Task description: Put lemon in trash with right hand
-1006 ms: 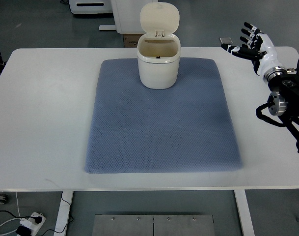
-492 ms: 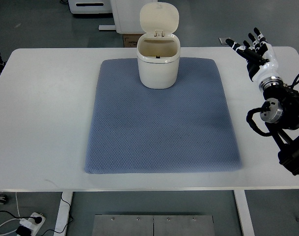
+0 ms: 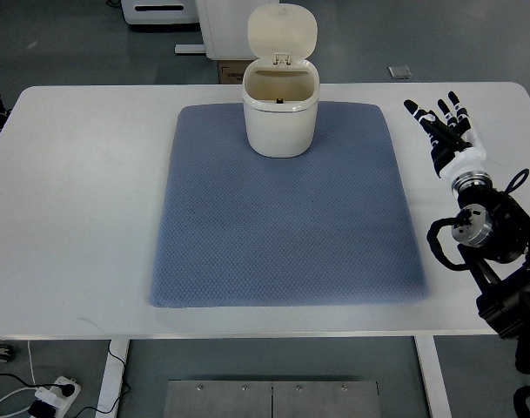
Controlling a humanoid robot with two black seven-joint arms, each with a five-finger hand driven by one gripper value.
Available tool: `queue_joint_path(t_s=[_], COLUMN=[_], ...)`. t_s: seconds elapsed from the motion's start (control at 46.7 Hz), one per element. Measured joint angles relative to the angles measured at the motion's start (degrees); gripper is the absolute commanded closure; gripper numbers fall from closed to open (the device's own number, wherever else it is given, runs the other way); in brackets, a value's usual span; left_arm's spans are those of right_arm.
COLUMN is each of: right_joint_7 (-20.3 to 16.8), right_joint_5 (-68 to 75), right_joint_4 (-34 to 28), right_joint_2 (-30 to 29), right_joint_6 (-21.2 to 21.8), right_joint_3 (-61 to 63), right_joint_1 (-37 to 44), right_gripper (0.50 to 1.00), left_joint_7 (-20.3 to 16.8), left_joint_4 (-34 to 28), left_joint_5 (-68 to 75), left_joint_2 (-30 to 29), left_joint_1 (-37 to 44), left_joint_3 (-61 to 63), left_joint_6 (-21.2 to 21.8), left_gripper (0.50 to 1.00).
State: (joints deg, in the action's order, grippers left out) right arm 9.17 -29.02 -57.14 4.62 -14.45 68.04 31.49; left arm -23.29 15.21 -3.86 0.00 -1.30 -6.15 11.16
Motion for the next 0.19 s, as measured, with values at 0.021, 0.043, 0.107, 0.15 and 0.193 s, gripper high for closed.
queue_joint_path(t_s=[0.021,0.043,0.107,0.15,0.193], right_joint_7=[0.00,0.00,-0.01,-0.02,-0.02], right_joint_5=[0.01,0.01,0.02,0.02,0.02], right_joint_4=[0.00,0.00,0.00,0.00,0.00], right_joint_2=[-0.33,-0.60,-1.40,-2.00,-2.57], right_joint_6=[0.71,1.30,3.50,4.48,5.00], right_joint_3=[0.42,0.79,1.97,2.48,2.85], right_joint_1=[-0.23,-0.45,-1.46,-1.97,-2.28], right_gripper=[0.500,0.500,0.500,0.500,0.500], left_joint_7=[0.00,0.00,-0.01,0.00,0.00], left_joint_4=[0.00,0.00,0.00,0.00,0.00], left_joint_5=[-0.01,0.00,0.00,0.00,-0.01], left_joint_2=[0.00,0.00,0.00,0.00,0.00], left_joint_1=[0.00,-0.01,0.04,0.06,0.02], left_joint_3=[0.01,0.01,0.01,0.00,0.00], left_joint_6=[0.00,0.00,0.00,0.00,0.00], left_gripper=[0.500,0.500,0.500,0.500,0.500])
